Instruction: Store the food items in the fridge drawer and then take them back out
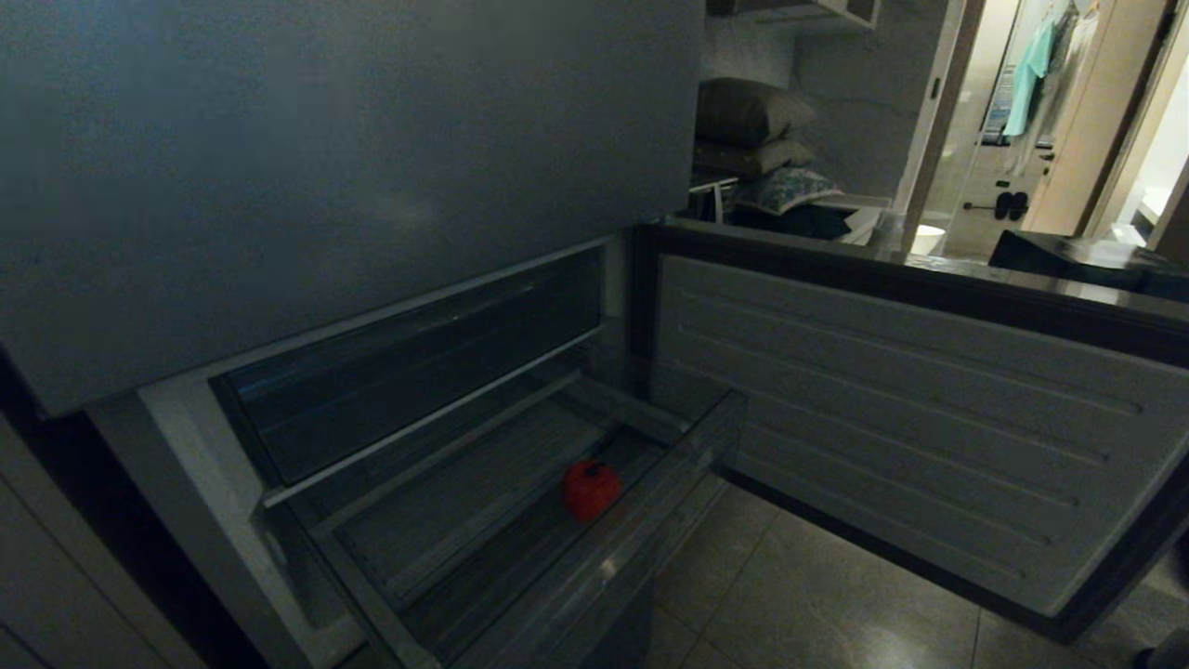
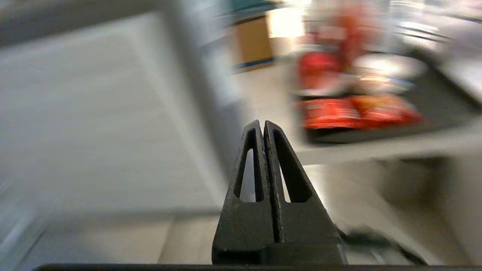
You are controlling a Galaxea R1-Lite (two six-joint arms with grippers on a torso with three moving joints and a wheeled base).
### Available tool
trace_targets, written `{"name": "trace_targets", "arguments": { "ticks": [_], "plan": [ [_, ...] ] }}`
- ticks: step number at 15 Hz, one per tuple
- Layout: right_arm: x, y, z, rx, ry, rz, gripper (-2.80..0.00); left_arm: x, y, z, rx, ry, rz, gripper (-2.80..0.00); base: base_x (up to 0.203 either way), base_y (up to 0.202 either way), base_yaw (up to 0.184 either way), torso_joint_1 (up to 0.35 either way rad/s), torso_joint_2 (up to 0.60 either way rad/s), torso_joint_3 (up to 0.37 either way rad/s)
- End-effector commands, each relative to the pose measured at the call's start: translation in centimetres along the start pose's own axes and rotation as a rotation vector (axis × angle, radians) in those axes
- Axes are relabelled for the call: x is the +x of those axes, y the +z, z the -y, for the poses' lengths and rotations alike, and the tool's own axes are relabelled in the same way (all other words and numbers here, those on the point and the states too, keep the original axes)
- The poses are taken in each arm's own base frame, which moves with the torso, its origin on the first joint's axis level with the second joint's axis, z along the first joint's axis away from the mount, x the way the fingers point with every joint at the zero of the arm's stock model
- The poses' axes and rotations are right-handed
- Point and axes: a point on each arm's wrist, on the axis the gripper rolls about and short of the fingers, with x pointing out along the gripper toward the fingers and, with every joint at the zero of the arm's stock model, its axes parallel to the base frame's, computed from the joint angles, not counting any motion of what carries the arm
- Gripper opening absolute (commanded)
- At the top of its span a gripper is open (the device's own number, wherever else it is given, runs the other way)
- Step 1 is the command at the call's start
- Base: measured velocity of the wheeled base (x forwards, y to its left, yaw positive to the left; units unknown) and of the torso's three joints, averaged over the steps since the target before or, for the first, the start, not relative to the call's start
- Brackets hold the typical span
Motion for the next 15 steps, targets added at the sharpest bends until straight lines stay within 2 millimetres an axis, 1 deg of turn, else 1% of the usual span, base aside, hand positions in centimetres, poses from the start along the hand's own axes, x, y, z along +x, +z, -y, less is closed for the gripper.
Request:
{"name": "trace_targets", "arguments": {
  "ticks": [1,3,5,7,9,12,14,15],
  "plan": [
    [3.2,1.1,0.3,0.025,-0.185,-0.07,-2.8,0.0,0.0,0.0,0.0,0.0,0.0,-2.8,0.0,0.0,0.0,0.0,0.0,0.0],
    [5.9,2.1,1.3,0.087,-0.271,-0.114,-2.8,0.0,0.0,0.0,0.0,0.0,0.0,-2.8,0.0,0.0,0.0,0.0,0.0,0.0],
    [8.8,2.7,2.6,0.138,-0.327,-0.159,-2.8,0.0,0.0,0.0,0.0,0.0,0.0,-2.8,0.0,0.0,0.0,0.0,0.0,0.0],
    [11.9,2.8,4.1,0.165,-0.363,-0.186,-2.8,0.0,0.0,0.0,0.0,0.0,0.0,-2.8,0.0,0.0,0.0,0.0,0.0,0.0],
    [15.1,2.4,5.9,0.18,-0.394,-0.211,-2.8,0.0,0.0,0.0,0.0,0.0,0.0,-2.8,0.0,0.0,0.0,0.0,0.0,0.0],
    [19.7,2.3,8.1,0.182,-0.384,-0.196,-2.8,0.0,0.0,0.0,0.0,0.0,0.0,-2.8,0.0,0.0,0.0,0.0,0.0,0.0],
    [22.0,2.4,9.2,0.176,-0.326,-0.21,-2.8,0.0,0.0,0.0,0.0,0.0,0.0,-2.8,0.0,0.0,0.0,0.0,0.0,0.0],
    [22.7,2.6,9.7,0.165,-0.289,-0.215,-2.8,0.0,0.0,0.0,0.0,0.0,0.0,-2.8,0.0,0.0,0.0,0.0,0.0,0.0]
  ]
}}
